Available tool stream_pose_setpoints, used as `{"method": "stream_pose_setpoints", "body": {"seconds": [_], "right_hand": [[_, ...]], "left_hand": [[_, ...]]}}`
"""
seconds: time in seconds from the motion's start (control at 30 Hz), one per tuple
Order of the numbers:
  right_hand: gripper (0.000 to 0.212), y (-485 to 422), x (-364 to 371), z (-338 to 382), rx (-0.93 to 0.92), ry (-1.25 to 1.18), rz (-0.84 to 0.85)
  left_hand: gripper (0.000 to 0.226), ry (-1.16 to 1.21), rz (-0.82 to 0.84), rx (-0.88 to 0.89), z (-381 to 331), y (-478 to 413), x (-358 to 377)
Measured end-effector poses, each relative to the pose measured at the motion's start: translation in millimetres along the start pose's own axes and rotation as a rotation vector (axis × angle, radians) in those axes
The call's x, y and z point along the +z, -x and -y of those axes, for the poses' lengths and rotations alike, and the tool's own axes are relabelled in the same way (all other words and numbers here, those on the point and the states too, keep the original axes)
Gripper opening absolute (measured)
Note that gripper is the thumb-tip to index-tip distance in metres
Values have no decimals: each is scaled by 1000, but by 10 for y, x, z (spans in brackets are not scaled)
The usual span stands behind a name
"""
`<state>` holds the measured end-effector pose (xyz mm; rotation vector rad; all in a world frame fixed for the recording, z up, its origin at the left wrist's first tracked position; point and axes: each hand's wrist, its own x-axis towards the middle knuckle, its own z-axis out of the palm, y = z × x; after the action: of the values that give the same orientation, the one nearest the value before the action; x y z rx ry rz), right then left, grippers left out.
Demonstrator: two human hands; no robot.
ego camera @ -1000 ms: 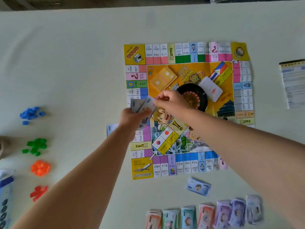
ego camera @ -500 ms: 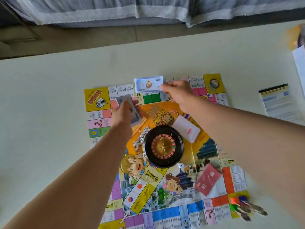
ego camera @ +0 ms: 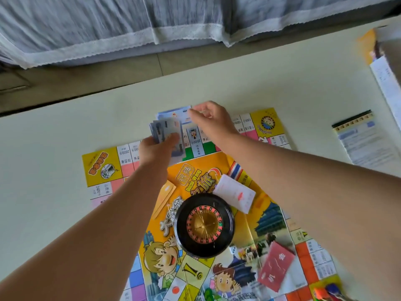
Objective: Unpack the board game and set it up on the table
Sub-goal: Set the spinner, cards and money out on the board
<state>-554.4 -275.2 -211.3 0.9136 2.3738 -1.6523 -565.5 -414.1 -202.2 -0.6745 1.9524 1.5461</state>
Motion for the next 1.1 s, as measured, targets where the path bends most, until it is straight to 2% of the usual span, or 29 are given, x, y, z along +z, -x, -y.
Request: {"method": "stream_pose_setpoints", "body": {"seconds": [0.07, 0.1, 0.17, 0.33, 0.4, 0.47, 0.6, 0.7, 0.9, 1.0, 1.07, 1.1], "right_hand": [[25, 136, -74, -66, -13, -73, 133], [20, 195, -106, -116, -15, -90, 146], [16, 292, -216, -258, 15, -114, 112], [20, 607, -845, -666, 151, -163, 58], [16, 738, -1182, -857, 217, -122, 33], [12, 875, -1499, -1077, 277, -28, 36], [22, 1086, -1952, -1530, 337, 213, -18], [14, 1221, -2162, -1769, 327, 337, -91], [7, 1408, -2317, -2069, 310, 364, -234], [32, 1452, -2269, -2025, 243, 313, -307], [34, 1514, -2197, -1853, 129, 214, -311], [33, 1578, -2153, -1743, 77, 149, -263]], "left_hand": [[10, -20, 10, 8, 13, 107, 101], [13, -16, 12, 10, 26, 164, 162], [19, -21, 25, 8, 53, 304, 318], [8, -124, 147, -67, 207, 747, 774], [13, -125, 201, -120, 284, 904, 977], [23, -22, 262, -184, 360, 1062, 1182], [30, 77, 339, -266, 517, 1353, 1552], [27, 0, 423, -221, 645, 1512, 1733], [21, -155, 539, -218, 841, 1742, 1869], [20, -203, 561, -213, 909, 1801, 1846], [20, -264, 577, -189, 956, 1829, 1805], [21, -306, 584, -167, 985, 1864, 1773]]}}
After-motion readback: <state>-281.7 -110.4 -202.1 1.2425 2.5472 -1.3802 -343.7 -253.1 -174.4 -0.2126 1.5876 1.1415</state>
